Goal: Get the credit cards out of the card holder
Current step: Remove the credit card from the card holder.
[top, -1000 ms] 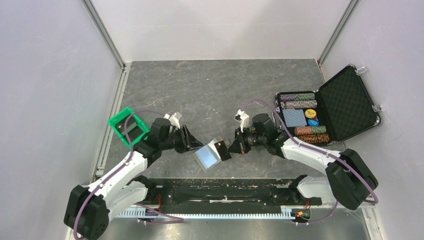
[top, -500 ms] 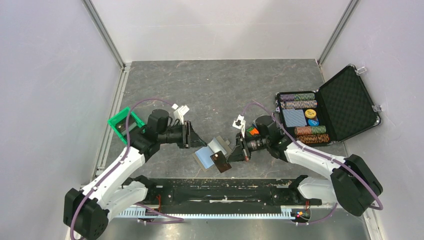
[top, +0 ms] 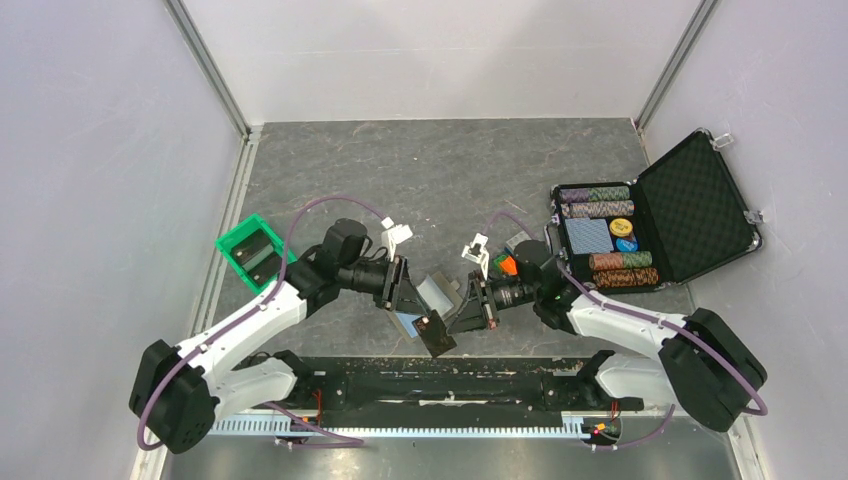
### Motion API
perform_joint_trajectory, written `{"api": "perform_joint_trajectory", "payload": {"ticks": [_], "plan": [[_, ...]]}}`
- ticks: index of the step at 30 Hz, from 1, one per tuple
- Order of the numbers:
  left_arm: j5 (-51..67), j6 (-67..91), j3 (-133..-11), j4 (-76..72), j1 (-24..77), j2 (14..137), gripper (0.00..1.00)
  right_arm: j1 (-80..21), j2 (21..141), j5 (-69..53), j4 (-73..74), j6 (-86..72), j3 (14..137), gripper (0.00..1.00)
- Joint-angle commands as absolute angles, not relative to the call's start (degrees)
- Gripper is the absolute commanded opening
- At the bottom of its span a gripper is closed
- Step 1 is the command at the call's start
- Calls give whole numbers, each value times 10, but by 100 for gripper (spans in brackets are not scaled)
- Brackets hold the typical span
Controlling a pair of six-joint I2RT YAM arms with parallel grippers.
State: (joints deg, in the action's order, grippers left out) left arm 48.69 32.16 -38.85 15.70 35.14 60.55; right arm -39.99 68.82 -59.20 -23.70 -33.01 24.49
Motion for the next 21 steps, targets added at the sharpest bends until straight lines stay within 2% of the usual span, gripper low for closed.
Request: {"api": "perform_joint_trajectory", "payload": {"ticks": [1, 4, 10, 13, 16, 18, 21], "plan": [[518, 297, -412, 128, 363, 611, 40, -412, 681, -606, -306, -364, 246, 0], [540, 291, -412, 128, 363, 614, 33, -416, 682, -604, -309, -365, 245, 0], [557, 291, -407, 128, 363, 610, 2, -417, 683, -601, -313, -367, 242, 0], [555, 293, -405, 130, 363, 608, 2, -416, 683, -601, -314, -369, 243, 1], [542, 302, -404, 125, 363, 596, 2, -417, 679, -592, -313, -370, 243, 16], [521, 311, -405, 122, 362, 587, 2, -416, 673, -581, -306, -366, 243, 33], [474, 317, -415, 135, 362, 584, 2, -414, 662, -560, -287, -357, 245, 52]]}}
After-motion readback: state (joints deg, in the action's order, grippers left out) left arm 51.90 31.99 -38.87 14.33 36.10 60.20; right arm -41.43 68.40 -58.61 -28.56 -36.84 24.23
